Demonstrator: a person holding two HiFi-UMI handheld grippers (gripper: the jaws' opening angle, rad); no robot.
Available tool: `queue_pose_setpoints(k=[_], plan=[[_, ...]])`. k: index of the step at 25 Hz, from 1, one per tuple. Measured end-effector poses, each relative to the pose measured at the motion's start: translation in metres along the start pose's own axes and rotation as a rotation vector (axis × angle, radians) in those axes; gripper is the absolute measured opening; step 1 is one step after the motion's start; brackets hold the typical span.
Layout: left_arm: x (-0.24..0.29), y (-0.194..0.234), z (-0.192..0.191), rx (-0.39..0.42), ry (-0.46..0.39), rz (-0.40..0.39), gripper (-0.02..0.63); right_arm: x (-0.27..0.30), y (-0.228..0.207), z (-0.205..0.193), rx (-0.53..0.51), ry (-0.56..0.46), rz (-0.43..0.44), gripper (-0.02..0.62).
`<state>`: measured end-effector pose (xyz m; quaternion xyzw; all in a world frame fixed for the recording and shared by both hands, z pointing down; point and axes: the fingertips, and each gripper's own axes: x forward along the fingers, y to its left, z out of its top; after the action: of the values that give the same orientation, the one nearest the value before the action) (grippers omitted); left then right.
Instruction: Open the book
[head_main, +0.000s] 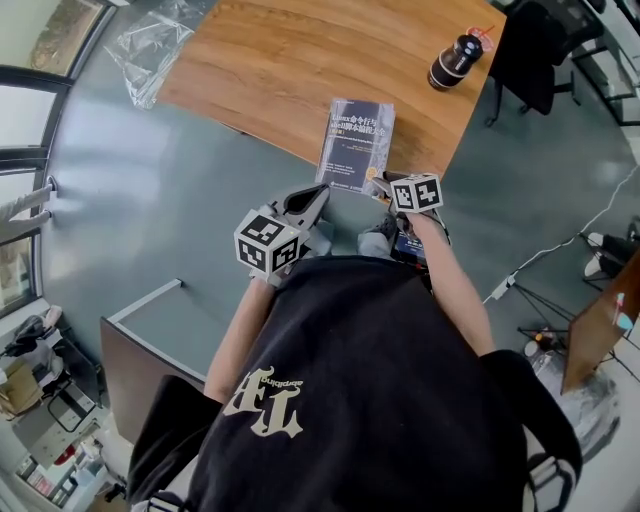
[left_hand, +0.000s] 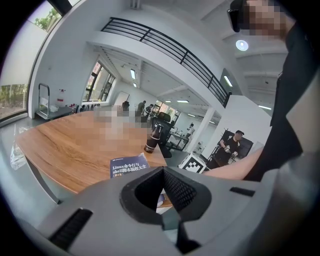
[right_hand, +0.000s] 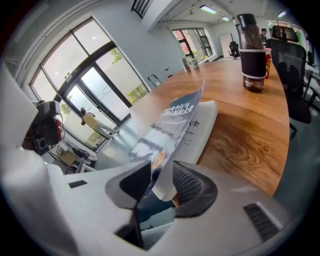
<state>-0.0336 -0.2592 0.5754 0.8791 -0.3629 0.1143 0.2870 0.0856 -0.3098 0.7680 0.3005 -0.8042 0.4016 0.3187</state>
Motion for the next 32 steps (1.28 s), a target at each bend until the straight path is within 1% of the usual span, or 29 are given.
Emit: queue_pose_setpoints(k=[2, 3, 4, 5, 9, 12, 17, 23, 24, 27, 29, 32], plan=[[-0.002, 0.002, -0.002, 0.0, 0.004, -0.002, 0.006, 0.004, 0.003, 0.001, 0.004, -0.003, -0.004, 0.123], [-0.002, 0.003, -0.003, 0.002, 0.007, -0.004, 0.006, 0.005, 0.005, 0.002, 0.005, -0.011, 0.003, 0.111], [-0.003, 0.004, -0.004, 0.004, 0.011, -0.005, 0.006, 0.005, 0.008, 0.004, 0.008, -0.022, 0.01, 0.053], [-0.004, 0.004, -0.006, 0.008, 0.015, -0.007, 0.006, 0.004, 0.01, 0.006, 0.013, -0.031, 0.012, 0.038], [-0.004, 0.002, -0.012, 0.037, 0.037, -0.027, 0.006, -0.004, 0.019, 0.013, 0.062, -0.07, 0.035, 0.012], [-0.003, 0.001, -0.017, 0.06, 0.055, -0.052, 0.006, -0.011, 0.033, 0.027, 0.095, -0.116, 0.08, 0.005], [-0.001, 0.002, -0.03, 0.031, 0.082, -0.121, 0.006, -0.019, 0.067, 0.05, 0.117, -0.16, 0.139, 0.005], [0.003, 0.003, -0.035, 0.102, 0.143, -0.185, 0.006, -0.016, 0.114, 0.079, 0.064, -0.209, 0.245, 0.01], [0.002, 0.006, -0.032, 0.111, 0.145, -0.188, 0.006, -0.012, 0.12, 0.083, 0.063, -0.214, 0.264, 0.031], [-0.006, 0.023, -0.022, 0.122, 0.135, -0.181, 0.006, 0.001, 0.137, 0.094, 0.061, -0.232, 0.322, 0.054], [-0.011, 0.036, -0.017, 0.113, 0.125, -0.162, 0.006, 0.007, 0.149, 0.1, 0.07, -0.253, 0.376, 0.066], [-0.021, 0.058, -0.008, 0.084, 0.105, -0.12, 0.006, 0.015, 0.165, 0.104, 0.066, -0.26, 0.436, 0.106]])
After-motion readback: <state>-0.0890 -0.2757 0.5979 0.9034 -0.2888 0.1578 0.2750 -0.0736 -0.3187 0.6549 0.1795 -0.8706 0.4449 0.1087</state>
